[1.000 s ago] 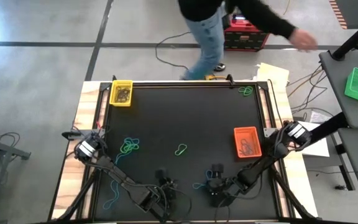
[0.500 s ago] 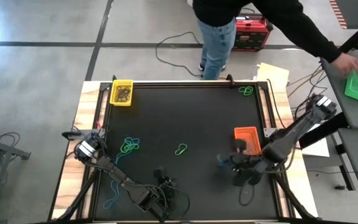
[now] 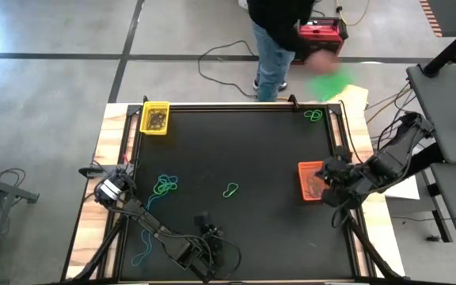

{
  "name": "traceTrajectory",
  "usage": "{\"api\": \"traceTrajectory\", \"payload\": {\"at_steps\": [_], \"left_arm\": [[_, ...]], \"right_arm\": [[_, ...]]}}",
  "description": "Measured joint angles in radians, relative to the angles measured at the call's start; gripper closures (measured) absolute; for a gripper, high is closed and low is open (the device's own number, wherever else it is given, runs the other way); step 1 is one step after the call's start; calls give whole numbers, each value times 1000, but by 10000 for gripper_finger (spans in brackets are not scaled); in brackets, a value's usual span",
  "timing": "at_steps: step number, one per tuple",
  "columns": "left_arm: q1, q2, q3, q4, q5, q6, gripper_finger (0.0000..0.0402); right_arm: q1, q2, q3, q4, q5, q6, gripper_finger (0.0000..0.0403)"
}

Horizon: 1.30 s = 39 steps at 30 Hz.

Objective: Sort rubber bands into baskets
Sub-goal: Put the blue rubber band into the orange bin

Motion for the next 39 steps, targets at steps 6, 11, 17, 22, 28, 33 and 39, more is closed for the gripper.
{"api": "traceTrajectory", "payload": {"at_steps": [6,11,17,22,28,33,39], "left_arm": [[-7,0,0,4,0,-33,304],[-15,0,0,4,0,-45,304],[-19,-1,0,5,2,-48,304],[-42,-33,0,2,21,-36,304],[-95,-158,0,-158,66,-42,304],[-149,-291,-5,-424,144,-202,309],[-196,-423,-40,-630,221,-374,325]], "right_arm": [[1,-7,-50,-56,-29,90,393],[1,-2,-96,-65,-78,104,370],[0,-5,-89,-92,-79,113,296],[0,-5,-70,-116,-70,113,237],[1,7,-63,-22,-15,68,201],[1,39,-74,202,43,-74,193],[1,138,-87,559,65,-326,193]]}}
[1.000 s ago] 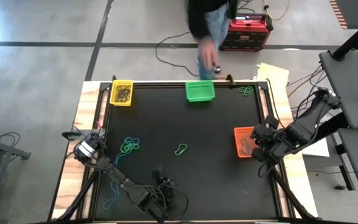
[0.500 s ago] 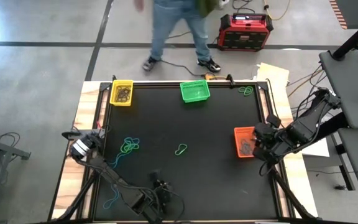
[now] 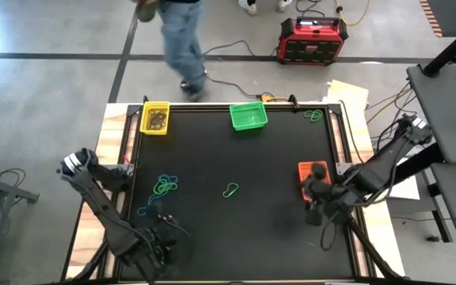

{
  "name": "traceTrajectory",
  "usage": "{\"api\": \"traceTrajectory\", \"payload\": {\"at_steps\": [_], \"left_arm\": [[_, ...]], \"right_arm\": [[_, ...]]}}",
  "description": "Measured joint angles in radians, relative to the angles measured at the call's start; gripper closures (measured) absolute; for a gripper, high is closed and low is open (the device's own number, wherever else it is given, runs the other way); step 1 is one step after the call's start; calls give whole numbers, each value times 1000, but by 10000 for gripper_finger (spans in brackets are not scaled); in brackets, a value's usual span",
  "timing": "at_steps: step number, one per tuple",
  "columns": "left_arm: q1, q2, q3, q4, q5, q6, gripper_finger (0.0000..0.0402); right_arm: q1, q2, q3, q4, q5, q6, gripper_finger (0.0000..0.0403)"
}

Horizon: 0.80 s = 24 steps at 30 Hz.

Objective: Sort rubber bands into baskets
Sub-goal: Put the blue rubber band into the orange bin

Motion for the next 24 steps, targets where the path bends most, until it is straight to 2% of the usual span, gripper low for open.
{"api": "traceTrajectory", "payload": {"at_steps": [3,9,11,13,15,19,24], "left_arm": [[-14,-48,-41,-1,40,-40,326],[-39,-116,-162,10,405,-277,326],[-67,-124,-204,77,539,-372,326],[-107,-125,-236,144,630,-459,326],[-145,-125,-261,201,667,-544,326],[-199,-122,-290,260,676,-701,313],[-208,-92,-319,272,664,-727,273]], "right_arm": [[0,77,-2,162,-3,-105,193],[0,227,15,309,-40,-191,193],[0,272,26,313,-42,-191,193],[0,316,35,313,-55,-191,193],[0,361,45,314,-58,-191,193],[0,439,77,331,-58,-193,193],[0,528,147,331,-58,-238,193]]}}
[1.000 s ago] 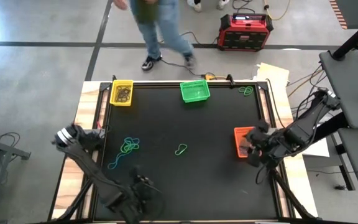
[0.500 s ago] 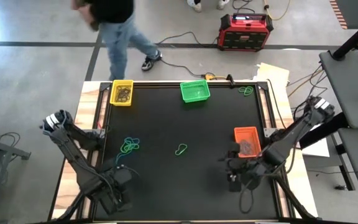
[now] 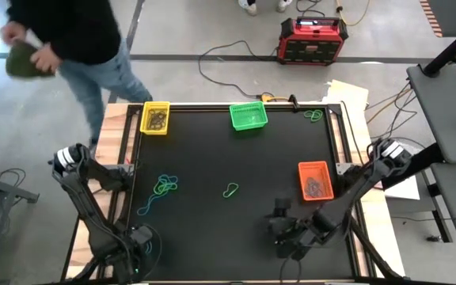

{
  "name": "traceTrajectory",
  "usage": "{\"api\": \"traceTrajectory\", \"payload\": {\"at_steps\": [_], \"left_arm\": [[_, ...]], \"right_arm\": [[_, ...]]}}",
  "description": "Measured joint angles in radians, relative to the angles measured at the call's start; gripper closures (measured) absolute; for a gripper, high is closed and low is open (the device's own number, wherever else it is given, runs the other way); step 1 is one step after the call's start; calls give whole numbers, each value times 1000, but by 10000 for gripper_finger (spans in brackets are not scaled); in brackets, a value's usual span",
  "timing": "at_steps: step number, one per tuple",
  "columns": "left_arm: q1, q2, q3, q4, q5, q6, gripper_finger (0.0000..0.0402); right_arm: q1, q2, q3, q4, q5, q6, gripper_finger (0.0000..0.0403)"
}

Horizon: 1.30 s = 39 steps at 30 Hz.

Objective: Sort rubber bands into baskets
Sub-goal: Put the blue rubber band into the orange bin

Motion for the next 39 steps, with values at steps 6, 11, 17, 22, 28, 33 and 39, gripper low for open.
{"api": "traceTrajectory", "payload": {"at_steps": [6,11,17,22,28,33,39], "left_arm": [[40,60,-40,79,-1,41,235],[45,115,-47,147,8,75,233],[46,174,-46,172,12,86,244],[50,214,-45,187,11,133,261],[67,226,-47,234,6,171,365],[79,213,-50,242,-58,241,391],[98,196,-25,244,-390,352,400]], "right_arm": [[0,78,125,-10,-16,-93,193],[2,106,229,-34,-34,-159,193],[6,108,272,-32,-36,-208,193],[8,99,270,-32,-36,-217,193],[9,102,268,-34,-37,-226,193],[12,101,267,-35,-60,-226,193],[14,98,267,-42,-62,-250,193]]}}
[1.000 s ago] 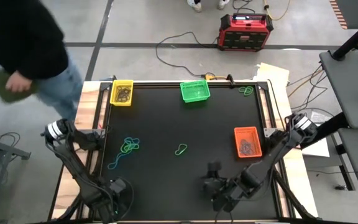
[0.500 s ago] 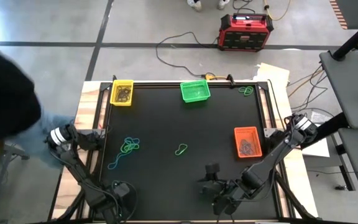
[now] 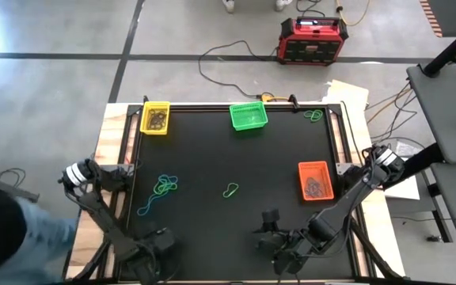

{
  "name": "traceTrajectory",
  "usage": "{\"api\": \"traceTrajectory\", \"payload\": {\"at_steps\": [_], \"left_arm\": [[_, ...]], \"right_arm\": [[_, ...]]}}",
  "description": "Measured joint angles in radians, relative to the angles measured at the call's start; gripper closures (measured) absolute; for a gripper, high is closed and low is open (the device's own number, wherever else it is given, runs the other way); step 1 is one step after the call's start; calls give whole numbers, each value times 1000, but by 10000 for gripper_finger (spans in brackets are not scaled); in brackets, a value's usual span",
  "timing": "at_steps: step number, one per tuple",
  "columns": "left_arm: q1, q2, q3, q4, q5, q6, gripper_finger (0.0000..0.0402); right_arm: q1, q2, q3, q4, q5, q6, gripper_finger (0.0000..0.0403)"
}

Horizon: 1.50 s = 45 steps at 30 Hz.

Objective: Sort rubber bands into baskets
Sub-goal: Put the blue rubber band into the orange bin

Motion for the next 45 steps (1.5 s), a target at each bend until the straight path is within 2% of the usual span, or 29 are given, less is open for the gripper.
{"api": "traceTrajectory", "payload": {"at_steps": [3,6,10,17,19,23,27,31,35,40,45], "left_arm": [[11,-16,26,23,-222,74,401],[25,-22,41,91,-333,198,401],[100,-19,43,254,-445,405,402],[269,14,38,659,-432,898,401],[324,34,38,784,-384,1014,401],[427,104,42,973,-289,1159,401],[516,200,83,1080,-229,1209,401],[567,305,165,1064,-134,1212,401],[574,382,262,950,-98,1216,401],[572,426,382,702,-96,1186,397],[563,429,491,476,-93,1171,354]], "right_arm": [[0,0,0,-16,1,0,193],[0,0,0,-26,-1,2,193],[10,-2,0,-57,-47,45,193],[55,-5,64,-313,-51,216,193],[76,-5,89,-404,-51,277,193],[120,-6,115,-539,-50,404,193],[150,-7,106,-597,-50,520,193],[172,-8,64,-604,-43,602,193],[175,-6,-16,-526,-25,638,193],[157,-3,-169,-230,-19,547,193],[77,-2,-329,138,-40,400,193]]}}
